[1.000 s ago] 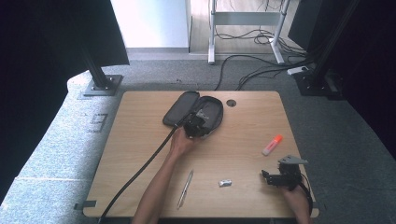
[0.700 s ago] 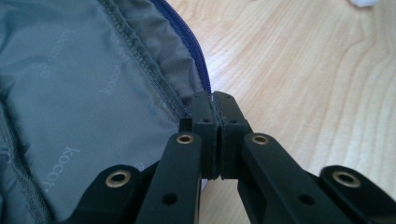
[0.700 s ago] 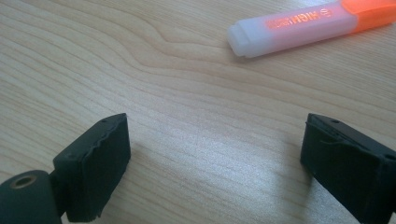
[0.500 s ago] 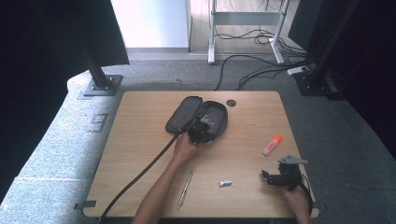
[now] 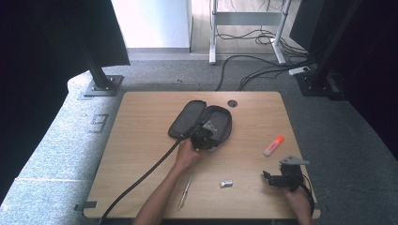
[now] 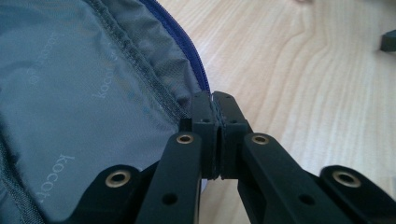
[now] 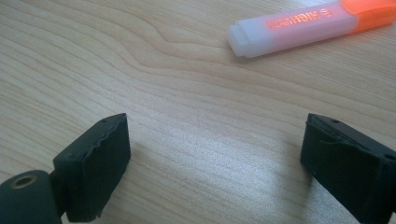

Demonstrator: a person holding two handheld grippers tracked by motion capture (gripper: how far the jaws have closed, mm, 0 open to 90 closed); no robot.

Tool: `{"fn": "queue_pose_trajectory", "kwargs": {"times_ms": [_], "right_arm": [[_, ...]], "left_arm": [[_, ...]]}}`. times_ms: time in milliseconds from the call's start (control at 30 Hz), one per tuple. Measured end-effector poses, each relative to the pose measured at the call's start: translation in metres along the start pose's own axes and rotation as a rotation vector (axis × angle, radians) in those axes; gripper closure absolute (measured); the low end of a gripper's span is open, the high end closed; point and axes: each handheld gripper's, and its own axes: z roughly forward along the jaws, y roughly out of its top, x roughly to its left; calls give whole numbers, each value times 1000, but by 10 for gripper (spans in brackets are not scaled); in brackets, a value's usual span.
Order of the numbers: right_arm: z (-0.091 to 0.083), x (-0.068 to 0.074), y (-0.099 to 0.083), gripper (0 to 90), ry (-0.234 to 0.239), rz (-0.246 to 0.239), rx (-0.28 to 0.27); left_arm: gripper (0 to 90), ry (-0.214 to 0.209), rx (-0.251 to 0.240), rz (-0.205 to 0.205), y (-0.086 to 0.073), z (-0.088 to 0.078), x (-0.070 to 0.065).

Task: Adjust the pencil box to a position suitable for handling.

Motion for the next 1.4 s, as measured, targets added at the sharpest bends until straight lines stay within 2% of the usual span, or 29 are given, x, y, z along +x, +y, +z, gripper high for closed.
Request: {"fn": "queue_pose_trajectory", "kwargs": {"times_ms": [867,1400], "right_arm": [[0,0,0,79,0,-1,0],[0,0,0,79,0,-1,0]], "left_arm": [[877,-65,16,82,-14,-2,-56],[874,-108,9,96,-22,-4,-81]]}}
